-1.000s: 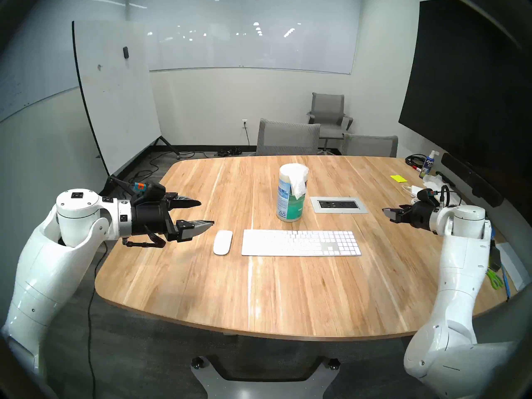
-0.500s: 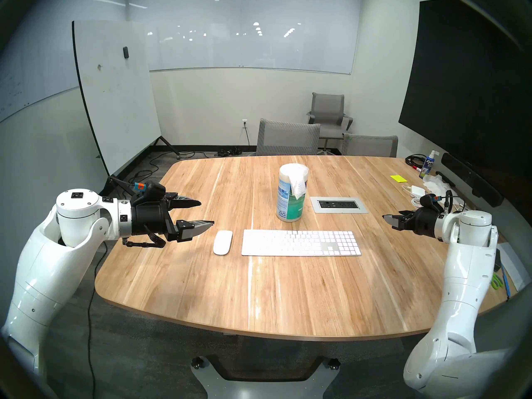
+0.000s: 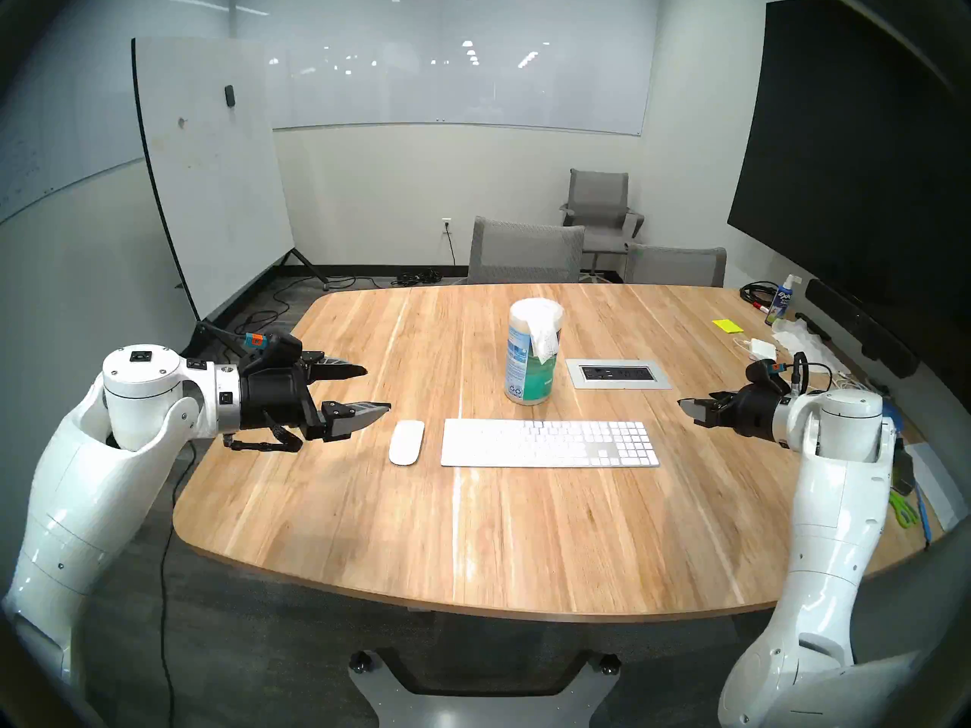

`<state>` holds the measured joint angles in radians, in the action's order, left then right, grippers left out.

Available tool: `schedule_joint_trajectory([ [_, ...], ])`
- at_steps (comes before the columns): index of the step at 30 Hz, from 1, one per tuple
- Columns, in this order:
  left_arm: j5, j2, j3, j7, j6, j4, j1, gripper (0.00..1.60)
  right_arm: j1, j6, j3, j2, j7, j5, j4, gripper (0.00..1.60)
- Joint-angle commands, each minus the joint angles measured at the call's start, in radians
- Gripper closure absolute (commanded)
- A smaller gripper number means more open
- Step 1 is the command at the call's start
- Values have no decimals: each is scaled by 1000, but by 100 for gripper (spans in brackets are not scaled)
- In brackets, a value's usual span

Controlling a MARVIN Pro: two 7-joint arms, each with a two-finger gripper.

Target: Wipe the keyboards and mice with a disinfecting wipe, then set the wipe down

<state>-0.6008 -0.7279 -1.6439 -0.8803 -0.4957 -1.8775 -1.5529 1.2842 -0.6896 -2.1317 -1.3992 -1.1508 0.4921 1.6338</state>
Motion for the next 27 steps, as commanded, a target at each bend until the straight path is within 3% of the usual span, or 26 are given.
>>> schedule_joint_trajectory([
  [1, -3, 2, -7, -1, 1, -6, 2, 0, 37, -35, 44, -15, -94, -40, 87, 0],
  [16, -3, 2, -7, -1, 1, -6, 2, 0, 134, -85, 135, -17, -30, -133, 209, 0],
  [27, -3, 2, -8, -1, 1, -7, 2, 0, 161, -105, 169, 12, 14, -191, 228, 0],
])
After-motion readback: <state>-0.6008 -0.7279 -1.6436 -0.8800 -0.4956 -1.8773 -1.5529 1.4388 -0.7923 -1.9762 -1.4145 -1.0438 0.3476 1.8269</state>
